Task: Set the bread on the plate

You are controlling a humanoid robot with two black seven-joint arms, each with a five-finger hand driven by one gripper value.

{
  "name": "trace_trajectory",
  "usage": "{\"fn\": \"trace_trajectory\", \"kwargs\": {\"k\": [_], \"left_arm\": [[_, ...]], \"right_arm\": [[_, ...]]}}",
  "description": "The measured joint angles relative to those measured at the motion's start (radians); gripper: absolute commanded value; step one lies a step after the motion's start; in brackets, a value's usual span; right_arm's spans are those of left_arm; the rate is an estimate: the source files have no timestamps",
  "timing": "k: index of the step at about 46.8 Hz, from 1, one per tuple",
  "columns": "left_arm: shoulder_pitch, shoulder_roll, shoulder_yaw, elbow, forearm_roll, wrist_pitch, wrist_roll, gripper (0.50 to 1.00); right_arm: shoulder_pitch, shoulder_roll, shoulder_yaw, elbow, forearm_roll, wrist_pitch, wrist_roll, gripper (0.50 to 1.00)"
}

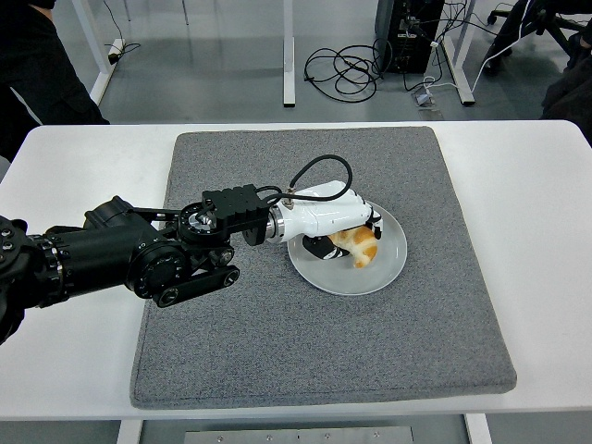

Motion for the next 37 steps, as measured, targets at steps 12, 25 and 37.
{"fn": "trace_trajectory", "kwargs": {"k": [12,25,37], "left_arm": [[0.004,0.000,0.006,0.012,0.000,-0.001,0.002,0.500],[0.005,0.000,0.007,0.019,-0.002,-0.001,0.009,0.500],[0.005,0.000,0.006,0.019,-0.008,-0.001,0.008,0.547]], "right_arm": [[0.000,0.000,0.000,0.000,0.000,0.000,0.000,1.000],[0.000,0.000,0.000,-0.001,0.000,0.000,0.000,1.000],[0.000,0.000,0.000,0.000,0.000,0.000,0.000,1.000]]}}
